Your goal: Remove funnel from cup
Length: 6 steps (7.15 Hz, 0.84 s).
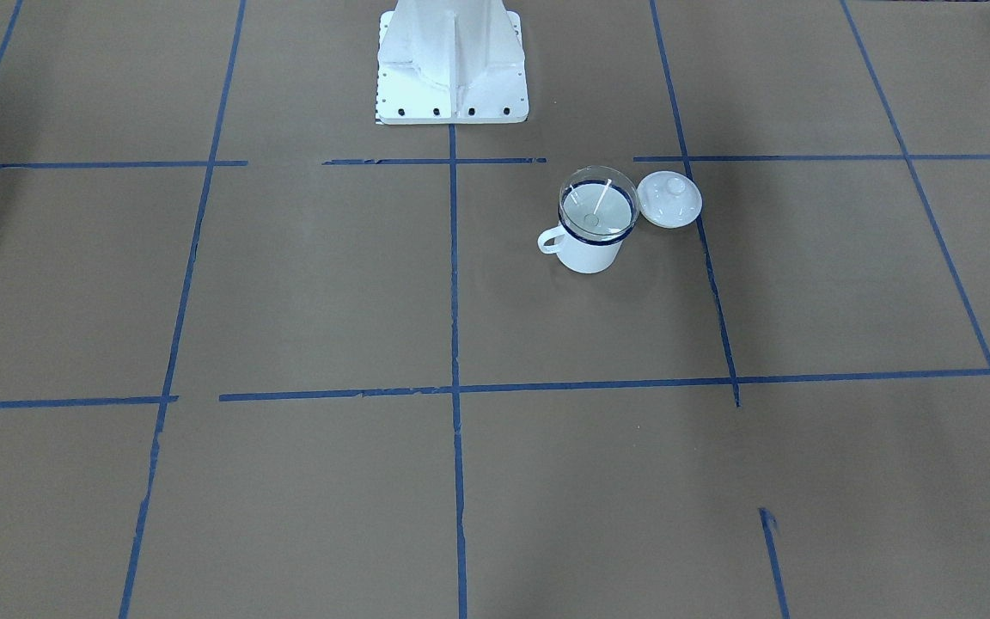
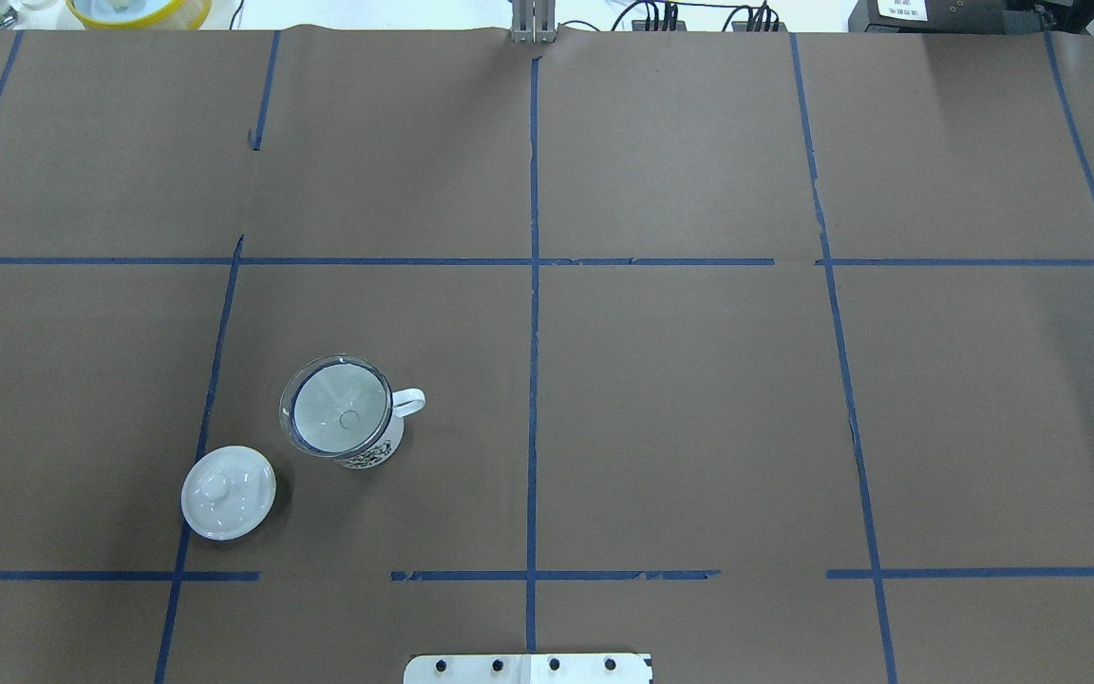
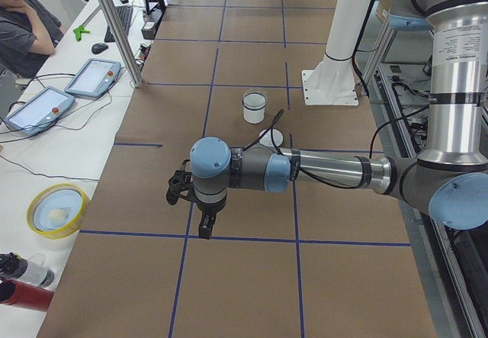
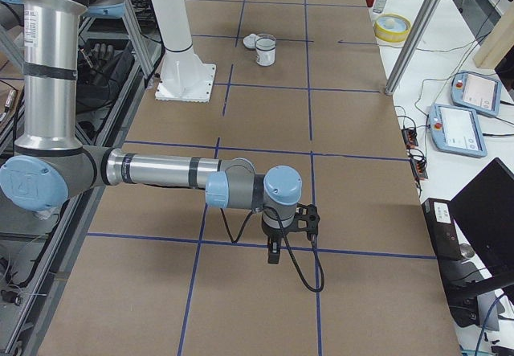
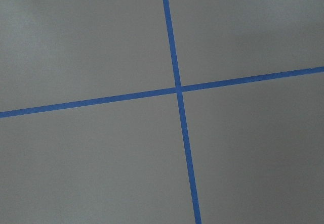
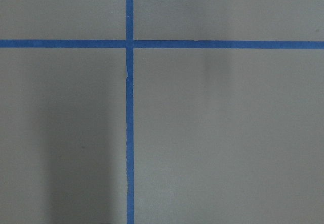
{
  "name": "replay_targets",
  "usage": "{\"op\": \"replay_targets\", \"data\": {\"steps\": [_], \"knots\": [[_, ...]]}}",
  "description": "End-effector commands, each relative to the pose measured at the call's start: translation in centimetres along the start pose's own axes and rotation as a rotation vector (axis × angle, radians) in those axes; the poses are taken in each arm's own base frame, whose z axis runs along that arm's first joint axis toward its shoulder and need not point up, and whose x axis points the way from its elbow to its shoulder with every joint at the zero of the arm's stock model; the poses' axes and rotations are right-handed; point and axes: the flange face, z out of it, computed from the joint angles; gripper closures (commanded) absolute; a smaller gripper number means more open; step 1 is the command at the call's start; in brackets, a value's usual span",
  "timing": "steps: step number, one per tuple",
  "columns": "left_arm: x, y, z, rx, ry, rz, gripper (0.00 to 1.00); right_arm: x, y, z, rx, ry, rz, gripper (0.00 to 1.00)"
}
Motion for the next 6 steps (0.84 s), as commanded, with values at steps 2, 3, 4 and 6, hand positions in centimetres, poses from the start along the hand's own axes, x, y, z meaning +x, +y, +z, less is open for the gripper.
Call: {"op": "replay_targets", "data": {"steps": [2, 3, 4, 6], "knots": [[1.1, -0.3, -1.1, 0.022, -0.002, 0.021, 0.0, 0.0, 0.0, 0.0, 0.001, 0.0, -0.001, 0.0], [2.0, -0.8, -1.2, 0.028, 0.0, 0.036, 0.0, 0.0, 0.0, 0.0, 0.001, 0.0, -0.001, 0.0], [3.7, -2.0, -2.3, 0.074, -0.002, 0.099, 0.0, 0.0, 0.0, 0.0, 0.001, 0.0, -0.001, 0.0], [5.4, -4.4, -4.3, 0.303, -0.039, 0.315, 0.0, 0.0, 0.0, 0.0, 0.001, 0.0, -0.001, 0.0]]}}
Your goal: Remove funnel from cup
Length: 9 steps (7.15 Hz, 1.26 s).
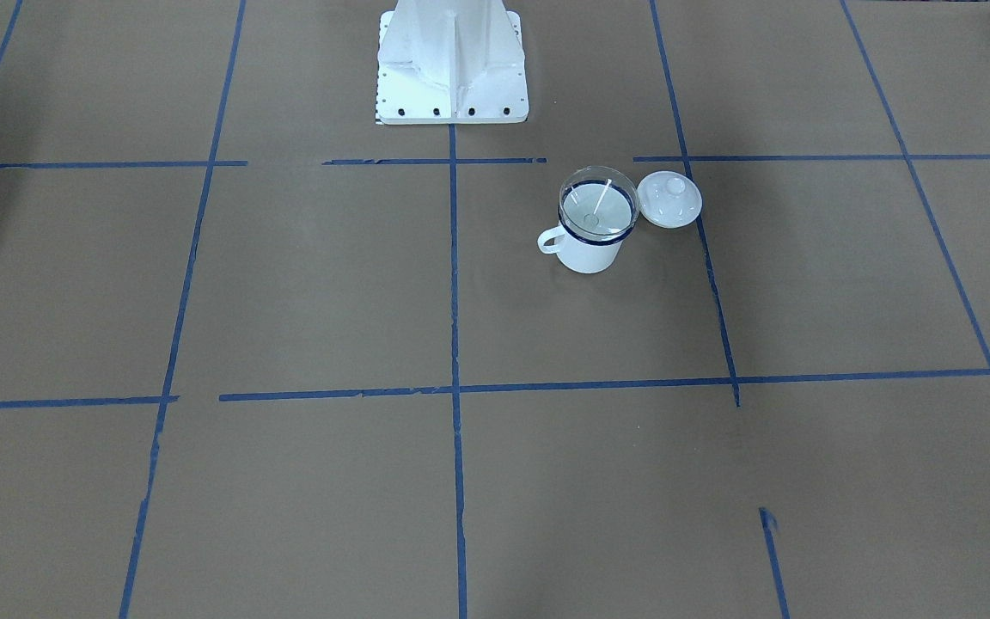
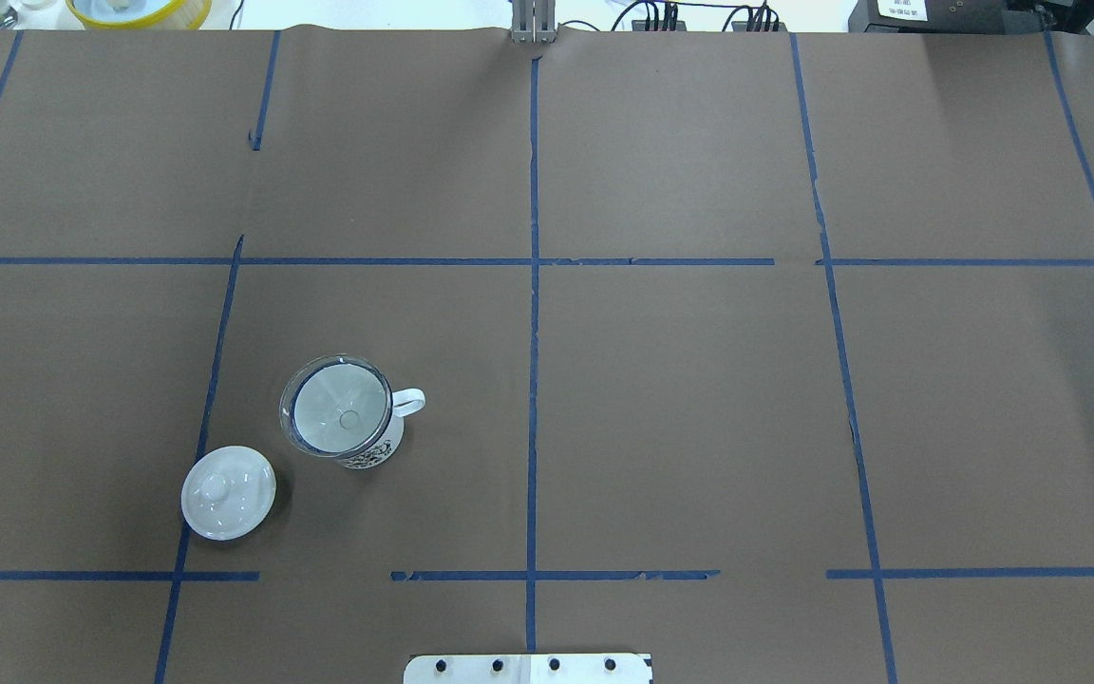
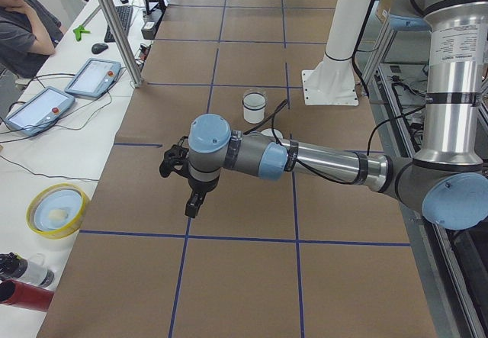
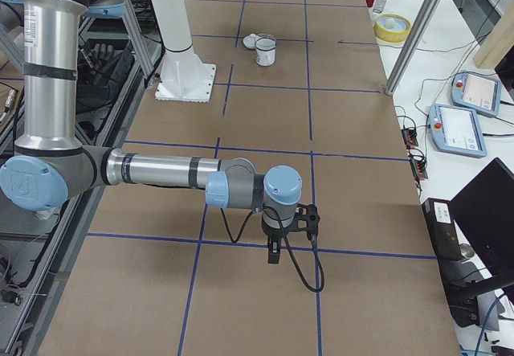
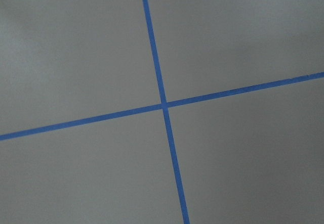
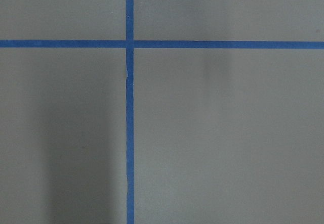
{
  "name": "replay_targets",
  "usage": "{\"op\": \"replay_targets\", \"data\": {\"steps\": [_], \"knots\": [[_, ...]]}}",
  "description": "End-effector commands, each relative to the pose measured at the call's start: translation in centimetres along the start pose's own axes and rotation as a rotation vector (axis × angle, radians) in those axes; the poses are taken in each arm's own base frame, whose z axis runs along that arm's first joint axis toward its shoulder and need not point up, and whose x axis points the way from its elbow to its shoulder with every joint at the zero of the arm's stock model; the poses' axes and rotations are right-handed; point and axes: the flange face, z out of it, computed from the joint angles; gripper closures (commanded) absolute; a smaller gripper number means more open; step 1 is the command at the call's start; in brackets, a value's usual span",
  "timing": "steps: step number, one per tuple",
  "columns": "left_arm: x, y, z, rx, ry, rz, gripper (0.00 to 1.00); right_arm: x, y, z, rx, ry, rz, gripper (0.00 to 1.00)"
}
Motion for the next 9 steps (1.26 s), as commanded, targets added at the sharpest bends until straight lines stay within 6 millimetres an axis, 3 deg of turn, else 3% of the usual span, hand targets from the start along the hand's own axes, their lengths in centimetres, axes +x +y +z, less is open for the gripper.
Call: {"op": "replay_targets", "data": {"steps": [1, 2, 3, 4, 5, 6, 7, 9], "knots": [[-0.8, -1.3, 0.8, 0.119, 0.0, -0.021, 0.0, 0.0, 0.0, 0.0, -0.001, 0.0, 0.001, 0.0], [-0.5, -0.9, 0.5, 0.159, 0.008, -0.076, 0.0, 0.0, 0.0, 0.0, -0.001, 0.0, 0.001, 0.0], [1.2, -1.9, -0.2, 0.216, 0.022, -0.025, 0.0, 0.0, 0.0, 0.0, 0.0, 0.0, 0.0, 0.0], [6.3, -2.9, 4.5, 0.126, 0.134, -0.023, 0.0, 0.0, 0.0, 0.0, 0.0, 0.0, 0.0, 0.0], [11.1, -4.2, 8.0, 0.066, 0.161, -0.092, 0.0, 0.0, 0.0, 0.0, 0.0, 0.0, 0.0, 0.0], [16.8, -5.9, 10.1, 0.043, 0.171, -0.165, 0.0, 0.0, 0.0, 0.0, 0.0, 0.0, 0.0, 0.0], [23.1, -7.4, 11.2, 0.006, 0.236, -0.254, 0.0, 0.0, 0.0, 0.0, 0.0, 0.0, 0.0, 0.0], [36.7, -6.7, 12.1, -0.093, 0.327, -0.418, 0.0, 0.0, 0.0, 0.0, 0.0, 0.0, 0.0, 0.0]]}}
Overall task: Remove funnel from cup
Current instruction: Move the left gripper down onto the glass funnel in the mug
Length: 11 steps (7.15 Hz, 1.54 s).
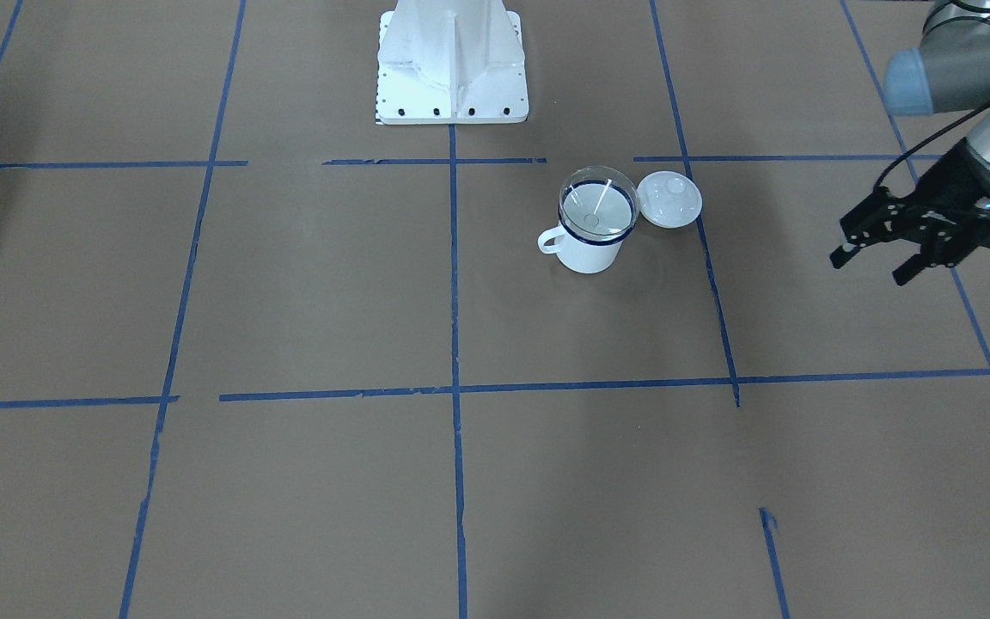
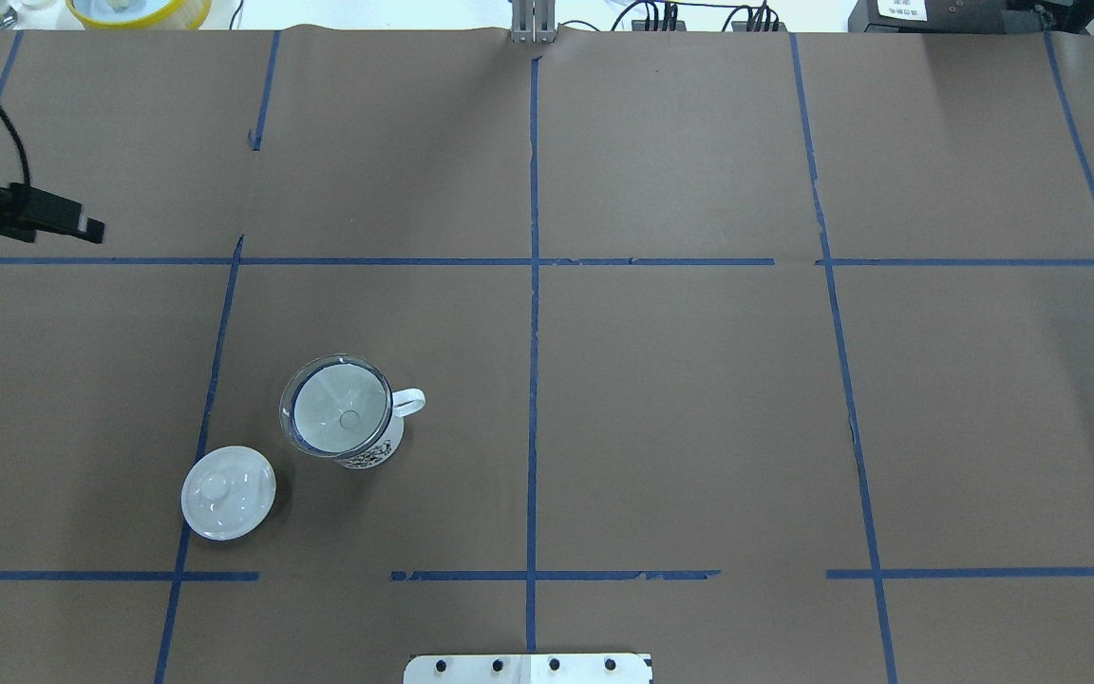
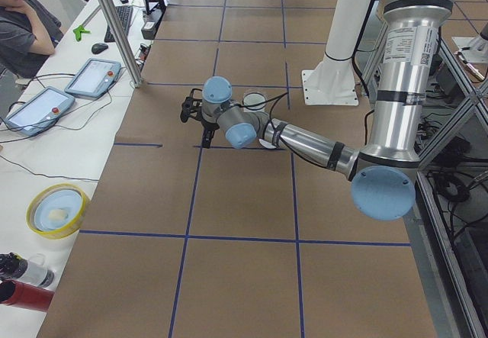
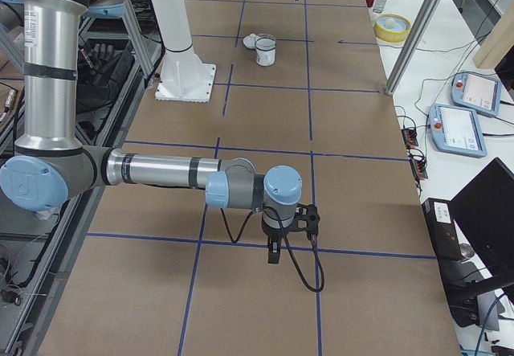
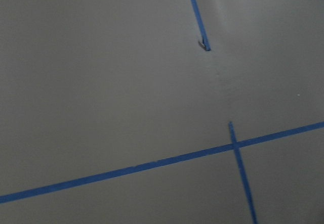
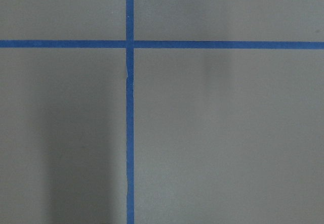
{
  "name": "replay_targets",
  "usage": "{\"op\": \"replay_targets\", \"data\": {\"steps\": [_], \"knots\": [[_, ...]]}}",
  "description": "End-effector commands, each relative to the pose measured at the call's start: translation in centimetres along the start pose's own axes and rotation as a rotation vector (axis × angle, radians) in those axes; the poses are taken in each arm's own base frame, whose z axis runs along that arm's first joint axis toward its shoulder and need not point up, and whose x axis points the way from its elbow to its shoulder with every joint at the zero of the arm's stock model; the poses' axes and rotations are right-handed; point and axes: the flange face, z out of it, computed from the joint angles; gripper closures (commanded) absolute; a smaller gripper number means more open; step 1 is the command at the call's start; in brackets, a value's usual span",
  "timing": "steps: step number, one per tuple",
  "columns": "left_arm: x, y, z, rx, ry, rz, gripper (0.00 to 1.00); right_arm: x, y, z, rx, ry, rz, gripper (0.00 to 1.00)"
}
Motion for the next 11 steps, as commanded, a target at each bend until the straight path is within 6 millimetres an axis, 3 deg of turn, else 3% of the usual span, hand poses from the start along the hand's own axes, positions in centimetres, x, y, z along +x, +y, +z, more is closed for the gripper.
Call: {"op": "replay_targets", "data": {"steps": [1, 2, 3, 4, 5, 6, 7, 8, 9, 10, 11], "knots": [[13.1, 2.6, 3.3, -0.054, 0.006, -0.138, 0.0, 0.0, 0.0, 0.0, 0.0, 0.0, 0.0, 0.0], [20.9, 1.6, 4.1, -0.076, -0.07, -0.212, 0.0, 0.0, 0.0, 0.0, 0.0, 0.0, 0.0, 0.0], [26.8, 3.1, 5.8, -0.107, -0.139, -0.275, 0.0, 0.0, 0.0, 0.0, 0.0, 0.0, 0.0, 0.0], [29.2, 6.2, 8.7, -0.112, -0.185, -0.303, 0.0, 0.0, 0.0, 0.0, 0.0, 0.0, 0.0, 0.0], [29.8, 7.7, 10.6, -0.107, -0.212, -0.298, 0.0, 0.0, 0.0, 0.0, 0.0, 0.0, 0.0, 0.0], [29.6, 8.4, 12.4, -0.124, -0.24, -0.299, 0.0, 0.0, 0.0, 0.0, 0.0, 0.0, 0.0, 0.0], [29.5, 8.6, 13.0, -0.128, -0.246, -0.298, 0.0, 0.0, 0.0, 0.0, 0.0, 0.0, 0.0, 0.0], [29.9, 9.2, 13.2, -0.14, -0.244, -0.291, 0.12, 0.0, 0.0, 0.0, 0.0, 0.0, 0.0, 0.0], [30.0, 9.3, 13.4, -0.142, -0.244, -0.288, 0.53, 0.0, 0.0, 0.0, 0.0, 0.0, 0.0, 0.0], [29.9, 9.4, 13.4, -0.143, -0.247, -0.289, 1.0, 0.0, 0.0, 0.0, 0.0, 0.0, 0.0, 0.0], [30.0, 9.4, 13.3, -0.143, -0.246, -0.286, 1.0, 0.0, 0.0, 0.0, 0.0, 0.0, 0.0, 0.0]]}}
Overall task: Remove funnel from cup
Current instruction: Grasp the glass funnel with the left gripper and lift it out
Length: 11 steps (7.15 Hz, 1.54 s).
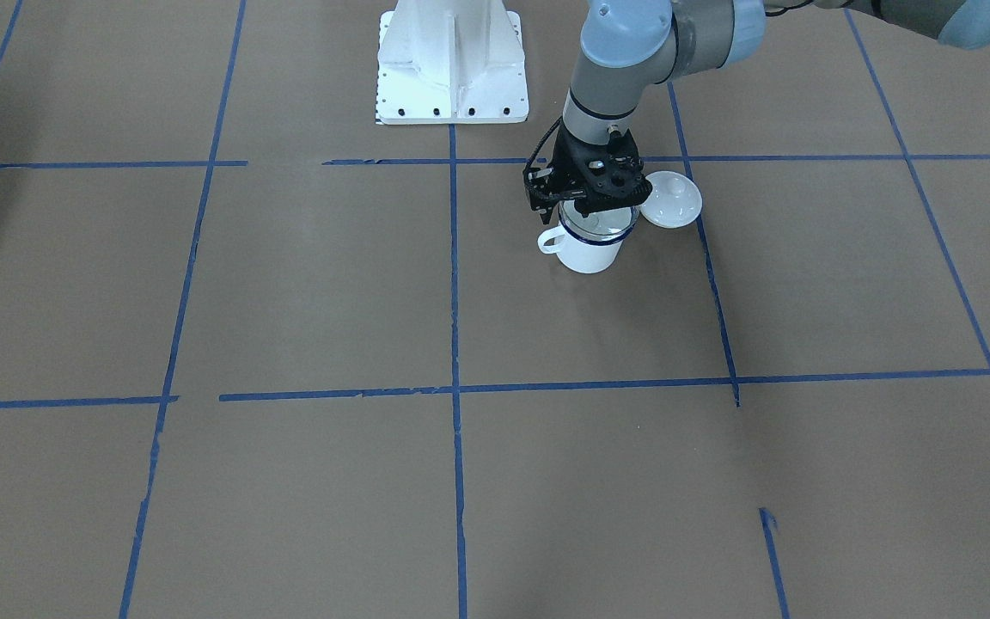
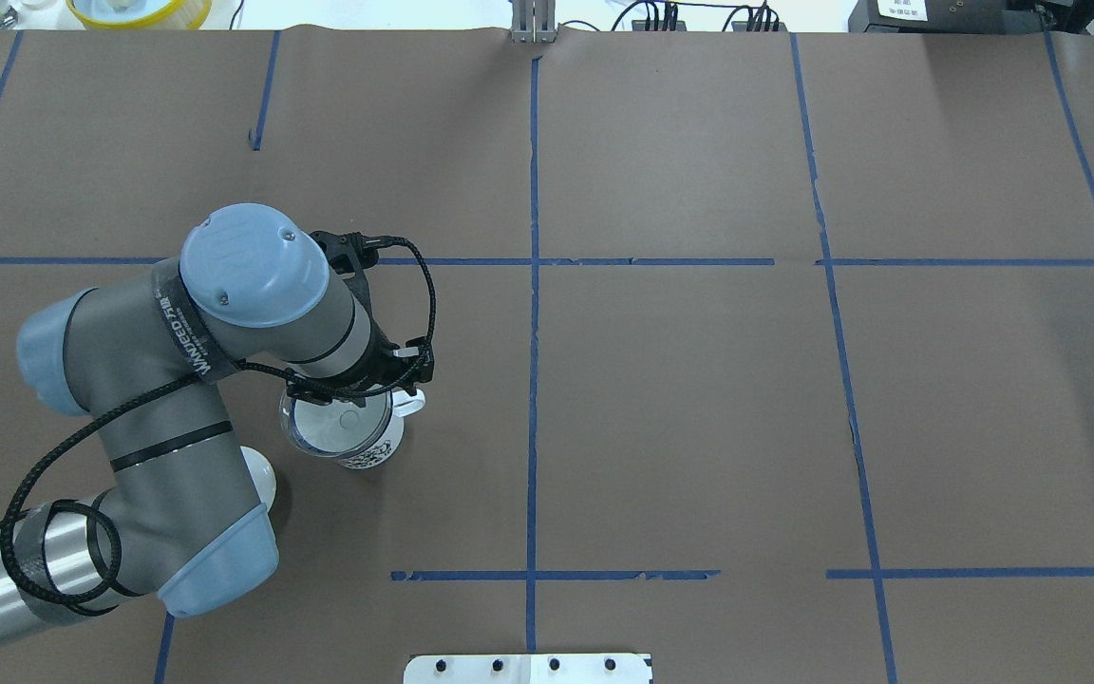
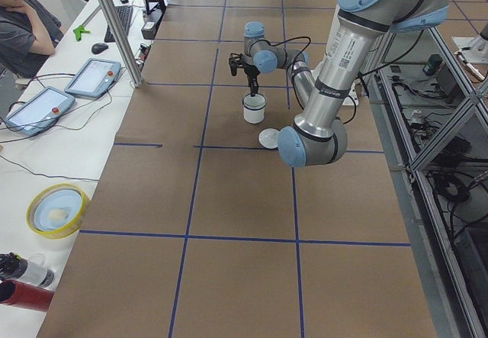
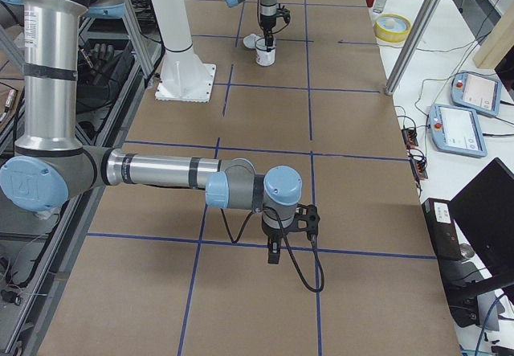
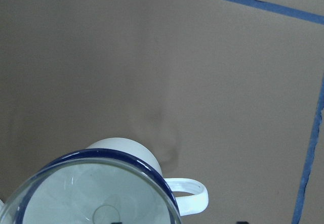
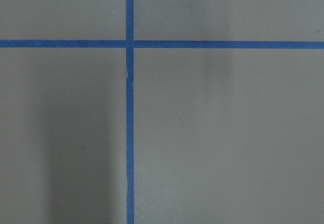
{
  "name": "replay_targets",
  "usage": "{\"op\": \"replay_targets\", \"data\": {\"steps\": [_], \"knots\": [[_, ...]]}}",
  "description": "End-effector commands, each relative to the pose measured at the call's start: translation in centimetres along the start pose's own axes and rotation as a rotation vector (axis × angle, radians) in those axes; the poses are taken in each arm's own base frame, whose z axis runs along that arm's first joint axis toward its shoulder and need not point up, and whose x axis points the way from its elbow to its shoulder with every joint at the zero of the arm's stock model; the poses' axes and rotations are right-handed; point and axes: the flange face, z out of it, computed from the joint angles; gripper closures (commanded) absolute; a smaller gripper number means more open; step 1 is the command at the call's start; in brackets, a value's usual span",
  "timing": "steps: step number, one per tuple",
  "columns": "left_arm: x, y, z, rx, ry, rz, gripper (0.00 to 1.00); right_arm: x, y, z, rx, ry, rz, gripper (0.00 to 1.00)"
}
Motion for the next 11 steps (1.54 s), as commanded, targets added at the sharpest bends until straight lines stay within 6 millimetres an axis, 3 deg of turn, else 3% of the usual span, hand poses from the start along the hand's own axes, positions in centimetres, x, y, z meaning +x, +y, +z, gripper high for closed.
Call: {"op": "replay_targets", "data": {"steps": [1, 3, 4, 5, 7, 9, 11], "knots": [[0.1, 0.2, -0.4, 0.0, 0.006, 0.01, 1.0, 0.0, 0.0, 0.0, 0.0, 0.0, 0.0, 0.0], [0.0, 0.4, -1.4, 0.002, 0.009, 0.014, 1.0, 0.0, 0.0, 0.0, 0.0, 0.0, 0.0, 0.0], [-0.3, 1.0, -3.5, 0.003, 0.0, 0.031, 1.0, 0.0, 0.0, 0.0, 0.0, 0.0, 0.0, 0.0], [-0.7, 1.1, -7.4, 0.019, -0.008, 0.068, 1.0, 0.0, 0.0, 0.0, 0.0, 0.0, 0.0, 0.0], [-1.3, -4.1, -16.8, 0.148, 0.088, -0.006, 1.0, 0.0, 0.0, 0.0, 0.0, 0.0, 0.0, 0.0], [-1.5, -6.1, -17.2, 0.284, 0.134, -0.08, 1.0, 0.0, 0.0, 0.0, 0.0, 0.0, 0.0, 0.0], [-0.3, -12.2, -11.8, 0.455, 0.283, -0.319, 1.0, 0.0, 0.0, 0.0, 0.0, 0.0, 0.0, 0.0]]}}
